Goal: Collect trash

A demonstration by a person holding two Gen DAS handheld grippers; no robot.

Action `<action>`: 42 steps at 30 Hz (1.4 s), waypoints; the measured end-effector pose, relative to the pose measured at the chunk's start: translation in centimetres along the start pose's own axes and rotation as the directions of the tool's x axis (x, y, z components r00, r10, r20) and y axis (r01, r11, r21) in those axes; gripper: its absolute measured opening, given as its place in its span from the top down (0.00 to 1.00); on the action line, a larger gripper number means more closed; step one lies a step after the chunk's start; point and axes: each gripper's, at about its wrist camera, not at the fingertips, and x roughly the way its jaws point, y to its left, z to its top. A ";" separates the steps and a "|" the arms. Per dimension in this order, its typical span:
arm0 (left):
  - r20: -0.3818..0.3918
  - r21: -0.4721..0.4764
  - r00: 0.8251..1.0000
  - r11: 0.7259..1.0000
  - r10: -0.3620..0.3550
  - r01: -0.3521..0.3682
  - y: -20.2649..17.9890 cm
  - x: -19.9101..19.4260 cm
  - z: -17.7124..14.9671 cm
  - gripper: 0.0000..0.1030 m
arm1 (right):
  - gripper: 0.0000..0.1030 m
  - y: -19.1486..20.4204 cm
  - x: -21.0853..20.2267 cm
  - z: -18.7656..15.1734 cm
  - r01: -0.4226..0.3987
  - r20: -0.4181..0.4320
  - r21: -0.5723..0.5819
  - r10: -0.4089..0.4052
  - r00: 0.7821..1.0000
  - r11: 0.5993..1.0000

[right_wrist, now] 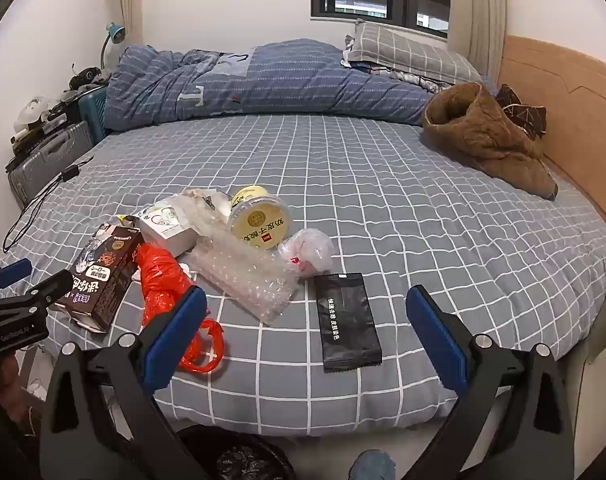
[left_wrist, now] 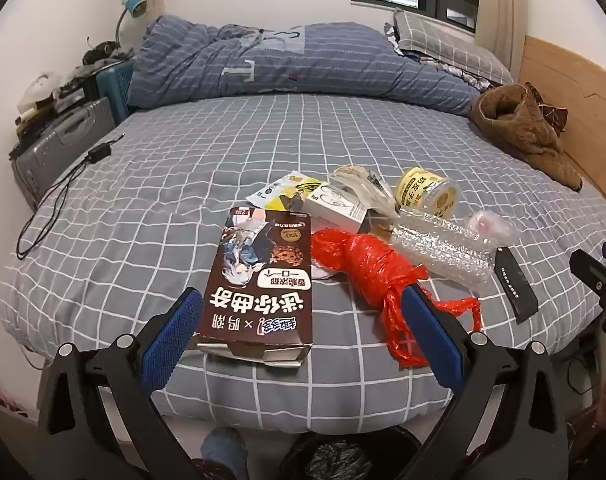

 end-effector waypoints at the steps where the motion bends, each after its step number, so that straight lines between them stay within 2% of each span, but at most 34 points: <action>1: -0.002 -0.004 1.000 1.000 -0.004 0.004 0.0 0.0 0.0 0.06 | 0.07 -0.1 0.1 0.0 -0.001 -0.002 0.001 0.001 1.000 1.000; 15: -0.016 -0.026 1.000 1.000 -0.010 0.010 0.6 0.5 -0.6 0.06 | 0.07 0.0 -0.9 -0.6 0.022 -0.004 -0.025 -0.022 1.000 0.999; 17: -0.028 -0.024 1.000 1.000 -0.012 0.011 0.2 0.8 -0.5 0.06 | 0.07 0.2 0.7 -0.2 0.024 -0.016 -0.023 -0.024 1.000 0.999; 42: -0.037 -0.027 0.999 1.000 -0.002 0.001 0.4 1.1 -0.7 0.06 | 0.07 0.5 1.0 -0.4 0.037 -0.018 -0.033 -0.037 0.999 0.999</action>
